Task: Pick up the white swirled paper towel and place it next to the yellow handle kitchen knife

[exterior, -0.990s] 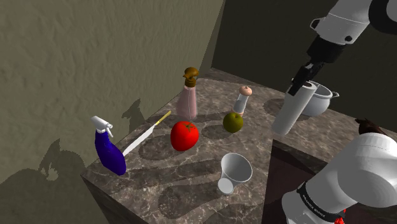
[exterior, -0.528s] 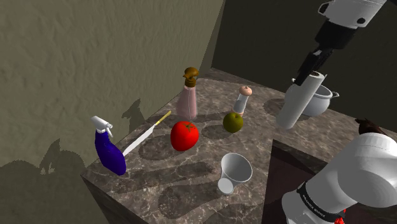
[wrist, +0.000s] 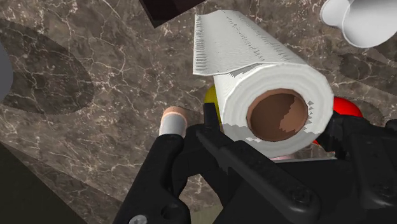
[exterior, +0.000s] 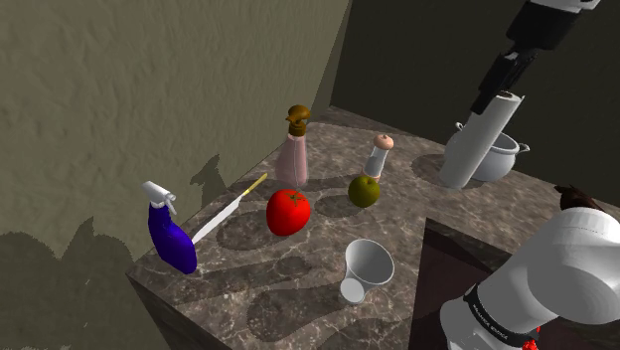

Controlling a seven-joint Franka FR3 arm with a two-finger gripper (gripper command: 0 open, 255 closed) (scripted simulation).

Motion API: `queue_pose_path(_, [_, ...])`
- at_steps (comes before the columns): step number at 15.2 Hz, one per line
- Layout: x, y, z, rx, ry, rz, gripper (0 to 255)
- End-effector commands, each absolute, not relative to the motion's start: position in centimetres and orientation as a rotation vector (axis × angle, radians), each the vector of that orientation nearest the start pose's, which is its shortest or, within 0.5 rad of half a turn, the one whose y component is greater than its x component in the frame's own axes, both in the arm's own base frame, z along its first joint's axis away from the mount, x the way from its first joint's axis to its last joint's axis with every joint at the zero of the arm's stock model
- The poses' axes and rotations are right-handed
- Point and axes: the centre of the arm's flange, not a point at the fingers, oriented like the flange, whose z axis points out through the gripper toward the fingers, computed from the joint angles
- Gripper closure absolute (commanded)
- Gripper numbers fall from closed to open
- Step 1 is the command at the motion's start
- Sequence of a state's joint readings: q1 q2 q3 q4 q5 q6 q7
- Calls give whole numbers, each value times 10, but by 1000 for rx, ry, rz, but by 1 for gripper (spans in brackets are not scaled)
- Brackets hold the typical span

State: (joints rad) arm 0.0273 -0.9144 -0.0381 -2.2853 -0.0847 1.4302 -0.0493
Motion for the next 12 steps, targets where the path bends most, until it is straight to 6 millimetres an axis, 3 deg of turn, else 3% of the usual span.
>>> queue_pose_path(1, [253, -19, 658, -3194, -61, -91, 255])
queue_pose_path(7, [253, -19, 688, -3194, -61, -91, 255])
queue_pose_path(12, [271, 44, 689, -3194, -61, -91, 255])
